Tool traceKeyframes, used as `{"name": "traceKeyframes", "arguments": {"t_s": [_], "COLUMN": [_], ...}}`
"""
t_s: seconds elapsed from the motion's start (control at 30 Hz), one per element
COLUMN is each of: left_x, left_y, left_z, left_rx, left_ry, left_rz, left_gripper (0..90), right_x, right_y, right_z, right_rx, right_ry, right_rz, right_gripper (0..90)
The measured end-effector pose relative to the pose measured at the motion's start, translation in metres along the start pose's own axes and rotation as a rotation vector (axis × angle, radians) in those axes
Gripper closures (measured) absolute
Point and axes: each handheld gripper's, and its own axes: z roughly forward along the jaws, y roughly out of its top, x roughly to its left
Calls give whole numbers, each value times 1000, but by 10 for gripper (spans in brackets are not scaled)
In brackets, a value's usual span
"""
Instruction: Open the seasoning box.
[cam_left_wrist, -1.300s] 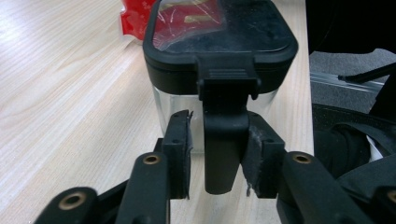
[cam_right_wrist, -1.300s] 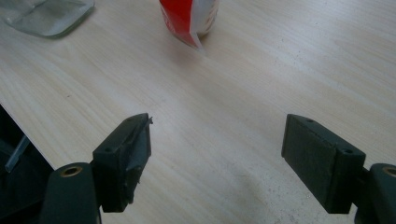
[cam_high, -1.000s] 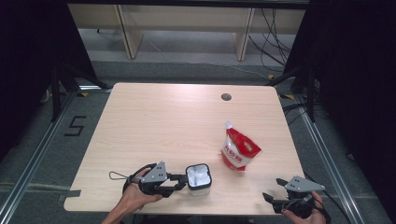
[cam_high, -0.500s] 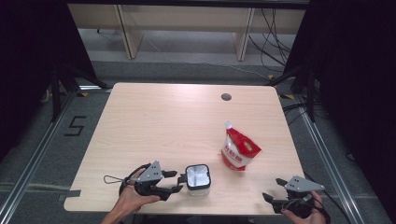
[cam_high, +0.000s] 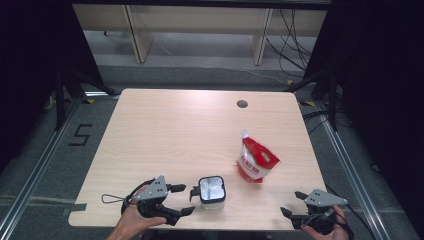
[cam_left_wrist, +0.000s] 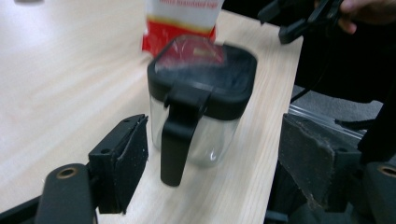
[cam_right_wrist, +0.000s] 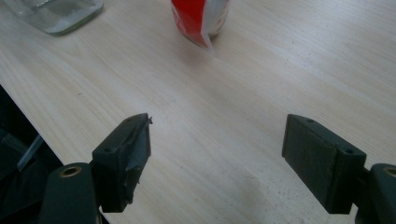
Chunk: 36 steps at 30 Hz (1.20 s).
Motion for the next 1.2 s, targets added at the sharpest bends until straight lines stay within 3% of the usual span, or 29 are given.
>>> {"name": "traceKeyframes", "arguments": {"t_s": [0.03, 0.1, 0.13, 0.17, 0.27, 0.33, 0.37, 0.43, 0.53, 0.73, 0.77, 0.8, 0.9, 0.93, 1.0, 1.07, 1.17, 1.2], "left_x": [0, -1, 1, -1, -1, -2, -1, -2, -1, -2, 0, 0, -1, 2, 2, 3, 2, 3], "left_y": [2, 5, 6, 6, 6, 6, 7, 7, 10, 12, 13, 13, 12, 12, 10, 11, 11, 12], "left_z": [-2, -7, -8, -10, -12, -13, -13, -11, -3, 13, 13, 14, 14, 14, 15, 15, 15, 14], "left_rx": [-18, -61, -77, -68, -107, -108, -110, -129, -132, -69, -65, -65, -56, -52, -54, -53, -65, -64], "left_ry": [-4, 3, -3, 19, 34, 61, 71, 91, 103, 107, 100, 104, 126, 117, 117, 116, 127, 120], "left_rz": [13, -18, 13, -10, 15, 22, 46, 19, 17, 23, 49, 51, 32, 55, 37, 51, 16, 27], "left_gripper": [252, 307, 344, 373, 515, 641, 697, 797, 877, 892, 893, 893, 893, 893, 892, 892, 891, 891], "right_x": [0, 0, 1, 4, 5, 6, 6, 8, 10, 11, 12, 12, 14, 14, 13, 14, 14, 16], "right_y": [0, 1, 1, 0, 2, 3, 4, 5, 5, 7, 7, 8, 8, 8, 9, 9, 9, 10], "right_z": [0, 1, 0, -1, -1, -1, -1, 0, 0, 0, 1, 0, 1, 1, 2, 2, 2, 2], "right_rx": [-1, 0, 2, 8, 5, -3, -8, -2, 3, -20, -21, -21, -18, -19, -10, -8, -16, -13], "right_ry": [3, -2, -4, -5, 0, -12, -12, -9, -2, 6, 18, 2, 12, 15, 59, 54, 51, 60], "right_rz": [-2, -3, -2, 26, 18, -4, -17, -24, -9, -32, -24, -39, -38, -39, -28, -30, -49, -59], "right_gripper": [245, 245, 245, 246, 246, 247, 247, 247, 247, 251, 252, 252, 252, 252, 252, 253, 292, 307]}}
